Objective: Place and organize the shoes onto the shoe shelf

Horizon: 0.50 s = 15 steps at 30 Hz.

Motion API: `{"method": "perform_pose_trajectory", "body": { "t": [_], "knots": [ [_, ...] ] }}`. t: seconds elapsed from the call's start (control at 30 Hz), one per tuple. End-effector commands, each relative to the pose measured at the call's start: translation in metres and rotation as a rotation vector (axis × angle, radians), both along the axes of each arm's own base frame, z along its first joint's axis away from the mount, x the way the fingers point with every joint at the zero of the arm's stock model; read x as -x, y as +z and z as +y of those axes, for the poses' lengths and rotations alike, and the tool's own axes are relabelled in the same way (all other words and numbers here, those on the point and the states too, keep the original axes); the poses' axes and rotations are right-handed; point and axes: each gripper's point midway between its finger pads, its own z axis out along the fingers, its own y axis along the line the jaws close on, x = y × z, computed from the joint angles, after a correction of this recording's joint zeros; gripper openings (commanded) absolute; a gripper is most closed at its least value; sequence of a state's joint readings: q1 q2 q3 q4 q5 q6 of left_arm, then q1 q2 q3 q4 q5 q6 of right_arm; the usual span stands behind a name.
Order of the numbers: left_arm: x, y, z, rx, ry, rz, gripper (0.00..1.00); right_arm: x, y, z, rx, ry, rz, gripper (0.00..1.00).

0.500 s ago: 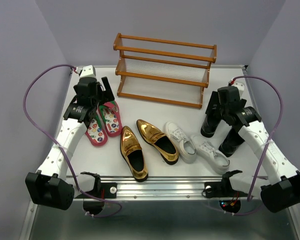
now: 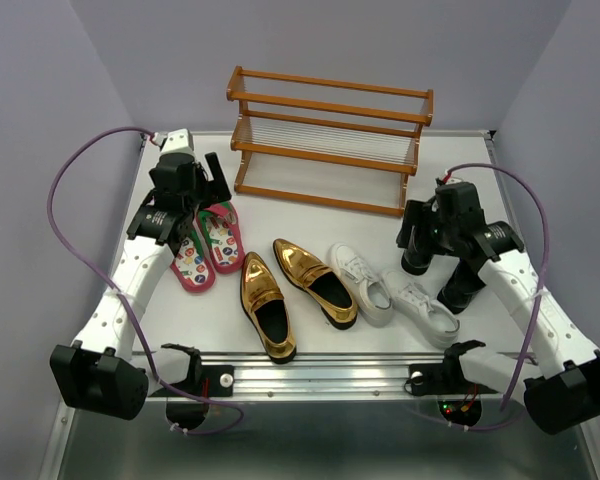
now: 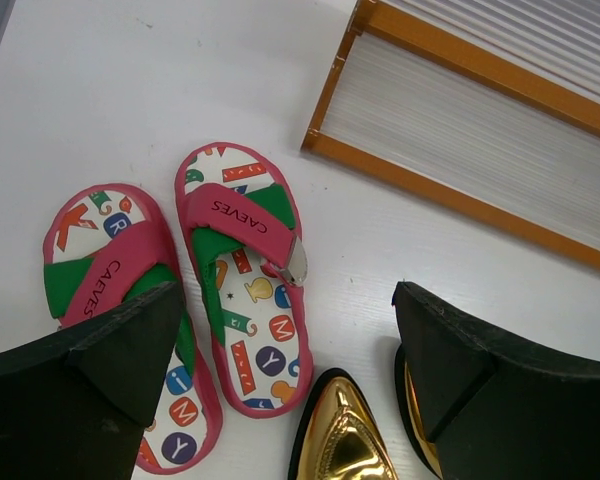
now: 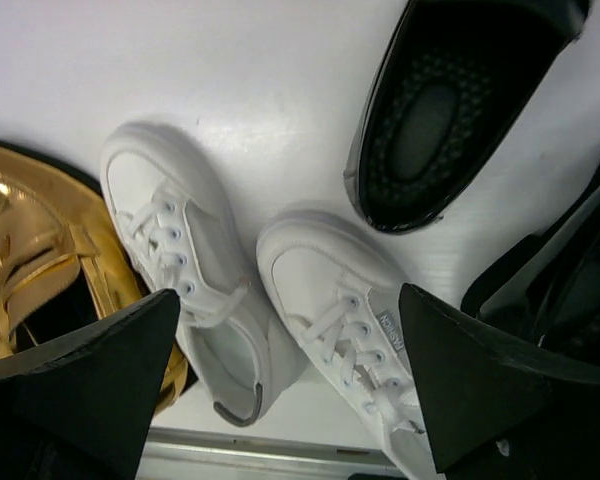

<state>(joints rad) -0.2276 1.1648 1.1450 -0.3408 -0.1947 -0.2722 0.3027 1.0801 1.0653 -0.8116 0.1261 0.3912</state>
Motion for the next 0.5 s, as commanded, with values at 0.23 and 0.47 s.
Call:
{"method": "perform_pose_trajectory", "body": {
  "t": [0.23,0.47],
  "knots": [
    [-0.01,0.008,-0.012,0.035,-0.02,-0.029,0.99,0.065,-0.038,0.045,-0.18,0.145,0.222,0.64],
    [-0.013,0.002,-0.016,0.039,-0.026,-0.016,0.99,0.077,-0.053,0.066,-0.149,0.194,0.278,0.59]
  ]
}}
